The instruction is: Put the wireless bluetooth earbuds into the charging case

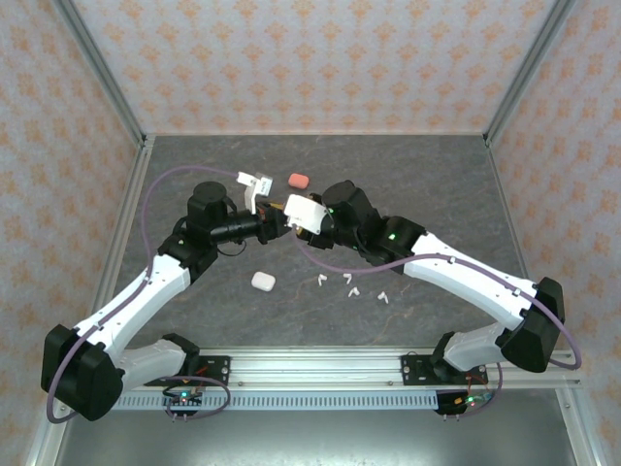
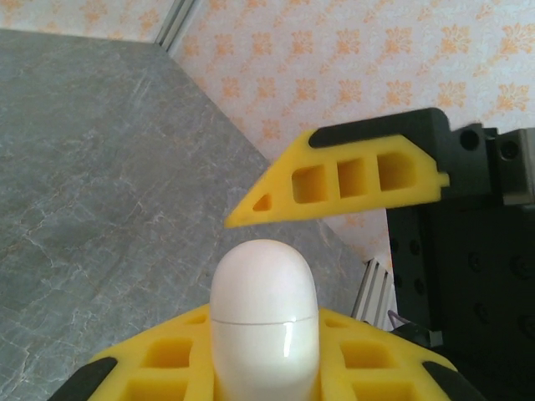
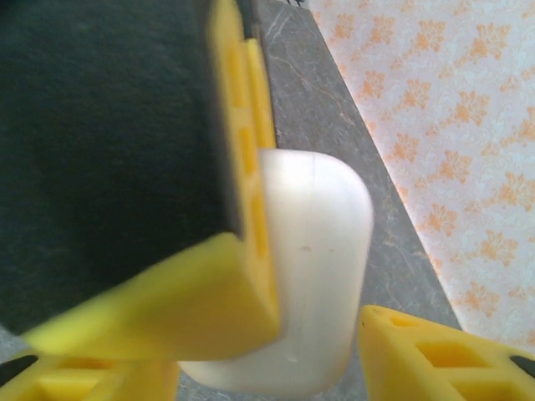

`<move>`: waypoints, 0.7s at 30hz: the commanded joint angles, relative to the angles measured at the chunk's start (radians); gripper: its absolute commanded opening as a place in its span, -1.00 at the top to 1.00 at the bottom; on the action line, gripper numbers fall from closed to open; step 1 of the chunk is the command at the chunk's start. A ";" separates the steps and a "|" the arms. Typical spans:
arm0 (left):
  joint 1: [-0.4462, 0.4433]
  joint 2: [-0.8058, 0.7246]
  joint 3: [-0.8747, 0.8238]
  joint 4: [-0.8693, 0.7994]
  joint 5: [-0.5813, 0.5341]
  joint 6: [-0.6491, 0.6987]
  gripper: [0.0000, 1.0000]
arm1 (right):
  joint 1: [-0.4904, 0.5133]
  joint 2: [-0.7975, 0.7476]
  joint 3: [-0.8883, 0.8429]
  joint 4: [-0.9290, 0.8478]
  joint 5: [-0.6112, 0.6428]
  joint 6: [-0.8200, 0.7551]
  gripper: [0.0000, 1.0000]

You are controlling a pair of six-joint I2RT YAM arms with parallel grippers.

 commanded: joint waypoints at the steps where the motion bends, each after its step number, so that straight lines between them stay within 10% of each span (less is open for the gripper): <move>1: -0.008 -0.015 0.022 0.051 -0.021 0.037 0.71 | -0.034 -0.039 0.029 -0.038 -0.036 0.074 -0.50; 7: -0.029 -0.066 -0.049 0.197 -0.135 0.094 0.89 | -0.161 -0.117 0.056 -0.107 -0.329 0.240 -1.00; 14: -0.084 -0.127 -0.152 0.404 -0.206 0.169 0.94 | -0.351 -0.233 -0.096 0.280 -0.635 0.657 -0.98; 21: -0.120 -0.172 -0.178 0.409 -0.215 0.231 1.00 | -0.354 -0.178 -0.107 0.348 -0.716 0.742 -0.99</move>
